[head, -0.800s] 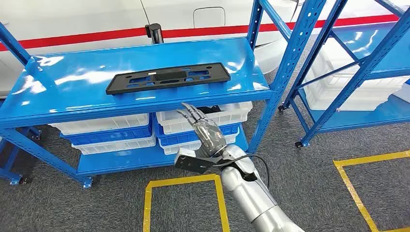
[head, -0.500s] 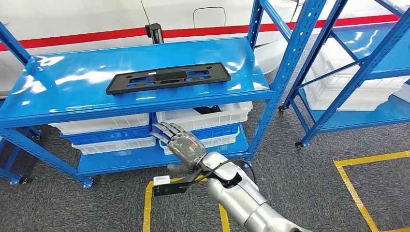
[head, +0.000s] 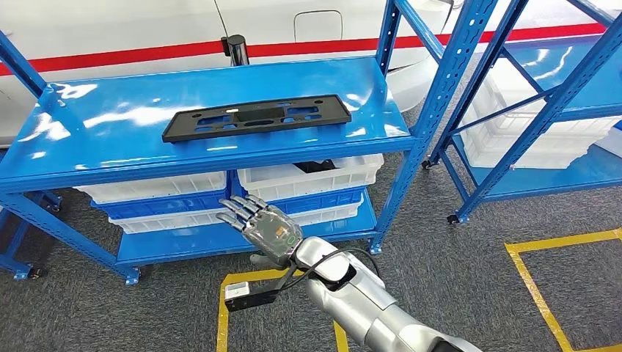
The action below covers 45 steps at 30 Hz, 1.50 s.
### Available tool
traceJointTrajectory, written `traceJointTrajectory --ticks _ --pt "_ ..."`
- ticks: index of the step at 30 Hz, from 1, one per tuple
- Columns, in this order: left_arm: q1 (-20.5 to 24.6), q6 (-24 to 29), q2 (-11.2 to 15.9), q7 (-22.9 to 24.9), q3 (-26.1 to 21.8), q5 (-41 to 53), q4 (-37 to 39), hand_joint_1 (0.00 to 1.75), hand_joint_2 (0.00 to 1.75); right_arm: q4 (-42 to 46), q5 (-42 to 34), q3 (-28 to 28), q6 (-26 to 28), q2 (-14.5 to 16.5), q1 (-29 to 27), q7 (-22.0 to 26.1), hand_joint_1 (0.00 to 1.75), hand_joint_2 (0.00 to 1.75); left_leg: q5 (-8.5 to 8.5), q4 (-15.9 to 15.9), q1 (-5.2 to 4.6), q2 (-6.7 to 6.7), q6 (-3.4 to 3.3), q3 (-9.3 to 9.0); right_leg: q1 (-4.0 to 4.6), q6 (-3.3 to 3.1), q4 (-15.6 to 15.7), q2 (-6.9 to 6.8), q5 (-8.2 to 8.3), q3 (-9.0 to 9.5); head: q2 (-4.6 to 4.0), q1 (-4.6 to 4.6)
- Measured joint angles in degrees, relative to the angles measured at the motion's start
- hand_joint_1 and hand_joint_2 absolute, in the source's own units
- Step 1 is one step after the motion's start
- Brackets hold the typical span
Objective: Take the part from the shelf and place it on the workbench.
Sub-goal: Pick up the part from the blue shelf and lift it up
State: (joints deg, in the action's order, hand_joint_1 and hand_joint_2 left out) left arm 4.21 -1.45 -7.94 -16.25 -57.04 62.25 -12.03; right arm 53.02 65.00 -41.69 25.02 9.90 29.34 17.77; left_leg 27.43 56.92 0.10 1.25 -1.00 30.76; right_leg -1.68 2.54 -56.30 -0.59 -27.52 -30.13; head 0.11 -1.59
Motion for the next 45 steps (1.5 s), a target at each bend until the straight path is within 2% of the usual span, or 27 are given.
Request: traceJointTrajectory --ticks 2,5,6,8,10,11,12,14,15,16,18,21,22,25,26,27,29,30,32,36,37,40,41,42,43,44,45 --pt "0.0 0.3 0.0 0.2 -0.1 0.0 0.0 0.00 0.00 0.0 0.7 0.3 2.6 0.3 0.3 -2.5 0.00 1.75 0.02 0.1 -0.04 -0.01 -0.24 0.24 0.02 0.39 -0.1 0.01 0.26 0.08 0.00 0.01" --pt "0.0 0.3 -0.1 0.4 -0.2 0.0 0.1 0.00 0.00 0.3 0.7 0.9 3.7 0.5 0.6 -3.8 0.00 1.75 -0.47 -0.5 0.21 0.05 -1.15 0.06 0.36 1.03 -1.6 0.06 -0.07 -0.45 0.00 -0.01" --pt "0.0 0.3 -0.2 0.5 -0.2 0.0 0.1 0.00 0.00 0.4 0.7 1.0 3.8 0.6 0.8 -3.9 0.00 1.75 -0.66 -0.8 0.37 0.09 -1.46 -0.06 0.39 0.86 -3.5 0.11 -1.09 -1.53 0.00 -0.04" --pt "0.0 0.3 -0.3 0.6 -0.2 0.1 0.2 0.00 0.00 0.4 0.7 1.3 4.1 0.6 0.8 -4.2 0.00 1.75 -0.84 -1.0 0.51 0.13 -1.75 0.06 0.38 0.41 -10.3 0.23 -4.05 -5.12 0.00 -0.08" --pt "-0.1 0.3 -0.3 0.8 -0.3 0.2 0.3 0.00 0.00 0.4 0.7 1.6 4.7 0.4 0.6 -4.7 0.00 1.75 -0.85 -1.0 0.53 0.14 -1.68 0.19 0.34 0.51 -16.3 0.30 -5.93 -8.41 0.00 -0.07" --pt "-0.1 0.2 -0.3 0.9 -0.3 0.4 0.3 0.00 0.00 0.4 0.6 1.8 5.0 0.4 0.4 -5.0 0.00 1.75 -0.81 -0.9 0.58 0.14 -1.57 0.13 0.29 0.90 -16.7 0.32 -5.71 -8.81 0.00 -0.06" --pt "-0.1 0.1 -0.4 1.0 -0.3 0.6 0.4 0.00 0.00 0.5 0.4 2.1 5.2 0.3 0.3 -5.3 0.00 1.75 -0.72 -0.9 0.70 0.14 -1.38 -0.03 0.16 1.46 -14.5 0.31 -4.47 -8.01 0.00 -0.05" --pt "-0.1 -0.2 -0.4 1.1 -0.4 1.1 0.4 0.00 0.00 0.6 -0.1 2.6 5.5 0.3 0.3 -5.6 0.00 1.75 -0.39 -0.7 0.96 0.13 -0.73 -0.45 -0.12 2.46 -6.5 0.19 -0.86 -4.69 0.00 -0.06" --pt "-0.1 -0.3 -0.3 1.2 -0.4 1.3 0.4 0.00 0.00 0.7 -0.3 2.9 5.6 0.3 0.3 -5.6 0.00 1.75 -0.21 -0.6 1.00 0.15 -0.30 -0.51 -0.02 2.19 -3.3 0.07 -0.01 -3.50 0.00 -0.09" --pt "0.0 -0.5 -0.3 1.3 -0.4 1.5 0.4 0.00 0.00 0.8 -0.5 3.1 5.6 0.3 0.2 -5.7 0.00 1.75 -0.02 -0.5 0.96 0.21 0.20 -0.45 0.14 1.50 -1.5 -0.01 0.51 -2.81 0.00 -0.06" --pt "-0.1 -0.6 -0.2 1.4 -0.4 1.7 0.4 0.00 0.00 0.9 -0.6 3.5 5.7 0.3 0.0 -5.8 0.00 1.75 0.08 -0.2 0.97 0.36 1.09 -0.34 0.47 -0.46 -1.0 0.08 0.41 -2.70 0.00 0.04" --pt "0.0 -0.6 -0.1 1.5 -0.4 1.9 0.4 0.00 0.00 1.1 -0.6 3.9 5.8 0.5 -0.2 -5.8 0.00 1.75 1.15 2.1 1.47 0.09 1.85 0.69 0.18 -1.78 -1.0 0.57 0.65 -1.76 0.00 0.18" --pt "0.1 -0.6 -0.1 1.5 -0.4 1.9 0.4 0.00 0.00 1.2 -0.6 3.9 5.9 0.6 -0.1 -5.8 0.00 1.75 2.36 4.7 1.56 -0.23 2.04 2.19 0.18 -2.11 -0.9 0.64 0.49 -1.47 0.00 0.22" --pt "0.0 -0.7 -0.1 1.6 -0.4 2.1 0.4 0.00 0.00 1.3 -0.6 4.1 5.9 0.7 -0.4 -5.9 0.00 1.75 6.25 15.6 1.56 -0.83 2.26 8.98 0.77 -3.01 -0.9 0.87 -0.13 -0.97 0.00 0.29" --pt "-0.1 -0.8 -0.1 1.6 -0.4 2.1 0.4 0.00 0.00 1.3 -0.6 4.1 5.9 0.7 -0.6 -5.9 0.00 1.75 6.09 17.0 1.55 -0.83 2.11 10.47 1.01 -3.22 -1.0 1.01 -0.36 -0.72 0.00 0.30" --pt "-0.1 -0.8 -0.1 1.7 -0.4 2.2 0.4 0.00 0.00 1.3 -0.6 4.2 5.9 0.8 -0.8 -6.0 0.00 1.75 4.62 16.1 1.49 -0.84 1.79 10.82 1.26 -3.36 -0.9 1.18 -0.64 -0.32 0.00 0.30" --pt "-0.2 -0.8 0.1 1.7 -0.4 2.4 0.4 0.00 0.00 1.3 -0.7 4.3 5.9 0.8 -0.9 -6.1 0.00 1.75 -0.63 9.1 1.09 -0.95 0.64 8.71 1.62 -3.48 -0.9 1.49 -1.36 0.65 0.00 0.30" --pt "-0.1 -0.9 0.2 1.7 -0.3 2.5 0.4 0.00 0.00 1.4 -0.8 4.4 5.9 0.9 -1.0 -6.2 0.00 1.75 -2.33 5.7 0.75 -1.02 -0.05 7.39 1.78 -3.40 -0.8 1.59 -1.70 1.07 0.00 0.23" --pt "-0.1 -0.9 0.5 1.7 -0.2 2.7 0.4 0.00 0.00 1.5 -1.0 4.6 5.9 0.8 -1.1 -6.3 0.00 1.75 -2.83 1.8 -0.02 -1.28 -1.15 5.78 1.72 -2.90 -0.8 1.74 -2.09 1.35 0.00 0.30" --pt "-0.2 -0.9 0.6 1.8 -0.1 3.0 0.4 0.00 0.00 2.0 -1.2 4.8 5.9 0.8 -1.6 -6.3 0.00 1.75 -3.08 -0.2 -0.02 -1.29 -1.92 3.54 1.92 -1.60 -2.7 1.55 -2.36 0.97 0.00 0.40" --pt "-0.1 -0.8 0.5 1.8 -0.1 3.0 0.4 0.00 0.00 2.1 -1.2 4.9 5.9 0.8 -1.6 -6.3 0.00 1.75 -3.07 -0.5 0.17 -1.27 -1.99 2.98 1.86 -1.46 -5.0 1.43 -2.91 -0.40 0.00 0.38" --pt "0.0 -0.8 0.4 1.8 0.0 3.1 0.4 0.00 0.00 2.1 -1.2 5.1 5.9 0.5 -1.9 -6.3 0.00 1.75 -2.33 -0.7 0.25 -1.29 -1.99 2.29 1.42 -1.01 -15.1 1.28 -5.93 -7.42 0.00 0.35" --pt "0.0 -0.8 0.3 1.8 0.1 3.1 0.4 0.00 0.00 2.1 -1.2 5.2 5.8 0.4 -2.1 -6.3 0.00 1.75 -1.99 -0.7 0.29 -1.34 -1.86 1.99 1.23 -0.70 -16.6 1.27 -6.31 -9.08 0.00 0.37" --pt "-0.1 -0.8 0.3 1.8 0.1 3.1 0.4 0.00 0.00 2.1 -1.2 5.3 5.8 0.3 -2.3 -6.3 0.00 1.75 -1.63 -0.7 0.35 -1.39 -1.67 1.57 1.03 -0.19 -15.9 1.23 -5.60 -9.65 0.00 0.37" --pt "-0.1 -0.8 0.2 1.8 0.2 3.1 0.4 0.00 0.00 2.1 -1.3 5.4 5.8 0.2 -2.4 -6.3 0.00 1.75 -1.22 -0.7 0.45 -1.45 -1.43 1.01 0.77 0.50 -13.2 1.14 -3.79 -9.09 0.00 0.37" --pt "-0.2 -0.7 0.2 1.8 0.2 3.1 0.4 0.00 0.00 2.1 -1.3 5.4 5.8 0.2 -2.4 -6.3 0.00 1.75 -0.76 -0.7 0.54 -1.48 -1.11 0.43 0.47 1.28 -8.9 0.94 -1.19 -7.72 0.00 0.36" --pt "-0.2 -0.7 0.1 1.8 0.3 3.1 0.4 0.00 0.00 2.1 -1.3 5.5 5.8 0.2 -2.4 -6.3 0.00 1.75 -0.31 -0.7 0.59 -1.50 -0.74 -0.16 0.36 1.59 -5.2 0.70 0.81 -6.50 0.00 0.35"
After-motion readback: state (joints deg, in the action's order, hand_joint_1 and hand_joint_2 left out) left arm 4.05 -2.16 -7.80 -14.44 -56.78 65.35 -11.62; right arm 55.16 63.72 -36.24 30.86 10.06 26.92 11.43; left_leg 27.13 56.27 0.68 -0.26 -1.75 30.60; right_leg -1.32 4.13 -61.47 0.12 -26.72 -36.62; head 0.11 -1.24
